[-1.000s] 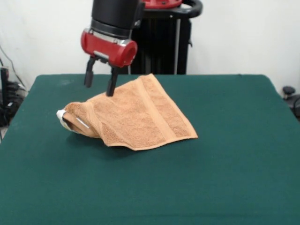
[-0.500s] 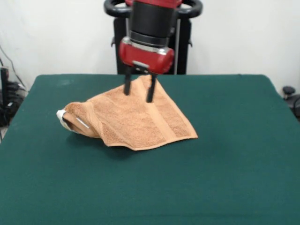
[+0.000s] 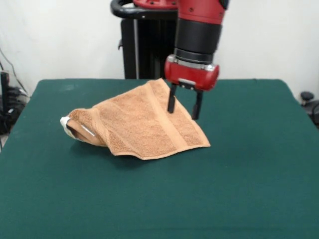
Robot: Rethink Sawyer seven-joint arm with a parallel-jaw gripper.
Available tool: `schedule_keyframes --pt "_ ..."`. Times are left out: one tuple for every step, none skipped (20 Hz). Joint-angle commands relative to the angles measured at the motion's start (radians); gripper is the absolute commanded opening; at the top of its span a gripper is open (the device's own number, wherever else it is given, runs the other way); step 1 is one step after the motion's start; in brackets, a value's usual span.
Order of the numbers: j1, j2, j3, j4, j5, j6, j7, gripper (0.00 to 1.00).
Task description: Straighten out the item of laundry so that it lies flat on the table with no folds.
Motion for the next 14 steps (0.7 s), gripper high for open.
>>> schedule_keyframes --pt "0.144 0.125 -0.105 -0.015 0.161 -0.035 0.304 1.0" --pt "0.159 0.144 -0.122 -0.028 0.181 -0.036 0.297 1.0" --pt "0.171 0.165 -0.134 -0.04 0.197 -0.031 0.289 1.0" --pt "0.191 0.19 -0.158 -0.054 0.21 -0.031 0.285 1.0" --pt "0.21 0.215 -0.181 -0.067 0.224 -0.031 0.281 1.0" --pt "0.226 0.232 -0.205 -0.073 0.234 -0.019 0.274 1.0" --pt "0.246 0.253 -0.228 -0.08 0.251 -0.015 0.271 1.0" --pt "0.258 0.268 -0.246 -0.082 0.258 -0.015 0.267 1.0" --pt "0.278 0.286 -0.271 -0.087 0.272 -0.016 0.267 1.0" --pt "0.299 0.305 -0.297 -0.088 0.287 -0.026 0.271 1.0" --pt "0.315 0.322 -0.318 -0.089 0.304 -0.037 0.276 1.0" --pt "0.332 0.341 -0.342 -0.096 0.321 -0.043 0.276 1.0" --pt "0.342 0.352 -0.36 -0.099 0.336 -0.049 0.276 1.0" --pt "0.357 0.365 -0.38 -0.106 0.354 -0.052 0.279 1.0"
